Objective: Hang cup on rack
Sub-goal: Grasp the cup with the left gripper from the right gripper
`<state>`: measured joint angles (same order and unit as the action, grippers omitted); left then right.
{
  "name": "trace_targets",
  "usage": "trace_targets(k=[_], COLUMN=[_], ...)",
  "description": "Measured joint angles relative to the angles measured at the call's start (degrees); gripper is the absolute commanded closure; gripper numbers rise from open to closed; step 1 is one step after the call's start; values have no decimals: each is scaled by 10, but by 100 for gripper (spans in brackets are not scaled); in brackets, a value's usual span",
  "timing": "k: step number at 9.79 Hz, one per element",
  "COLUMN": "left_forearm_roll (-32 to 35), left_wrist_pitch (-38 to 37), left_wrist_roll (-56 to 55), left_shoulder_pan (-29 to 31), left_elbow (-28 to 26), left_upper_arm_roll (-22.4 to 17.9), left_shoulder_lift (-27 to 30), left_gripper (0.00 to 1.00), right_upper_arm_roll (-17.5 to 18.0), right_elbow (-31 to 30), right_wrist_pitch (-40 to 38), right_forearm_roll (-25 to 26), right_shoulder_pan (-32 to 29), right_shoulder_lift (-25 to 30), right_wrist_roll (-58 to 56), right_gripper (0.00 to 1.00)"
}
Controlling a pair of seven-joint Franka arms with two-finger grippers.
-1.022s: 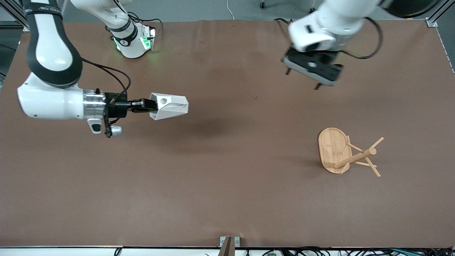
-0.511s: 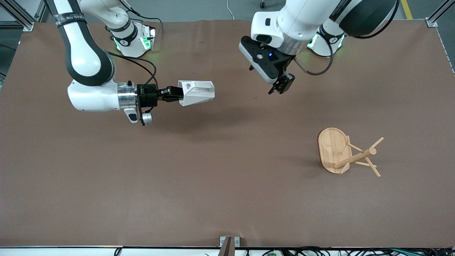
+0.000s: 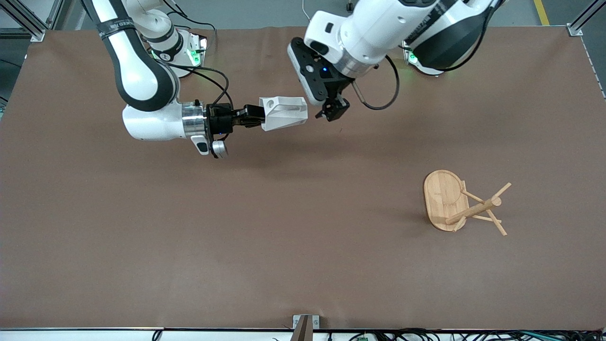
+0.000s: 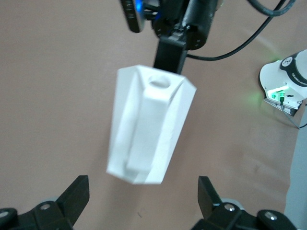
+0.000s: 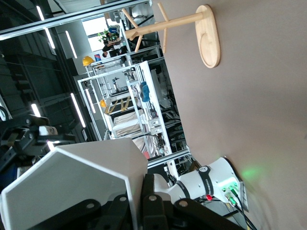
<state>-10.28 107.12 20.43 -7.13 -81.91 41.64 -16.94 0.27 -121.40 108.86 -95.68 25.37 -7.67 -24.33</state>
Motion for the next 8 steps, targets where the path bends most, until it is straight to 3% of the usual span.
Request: trace_targets(k=[8], left_forearm_roll=[95], left_wrist_pitch=[0], left_wrist_roll=[8], left_shoulder_pan=[-40], left_elbow=[0], left_upper_arm_roll=[0], left_shoulder_lift=[-39], left_gripper=[0], right_upper_arm_roll=[-1], right_elbow=[-7], right_wrist_pitch=[19], right_forearm_roll=[-20], right_shoulder_pan=[17], right_shoulder_lift=[0], right_wrist_roll=[-20], right_gripper=[99])
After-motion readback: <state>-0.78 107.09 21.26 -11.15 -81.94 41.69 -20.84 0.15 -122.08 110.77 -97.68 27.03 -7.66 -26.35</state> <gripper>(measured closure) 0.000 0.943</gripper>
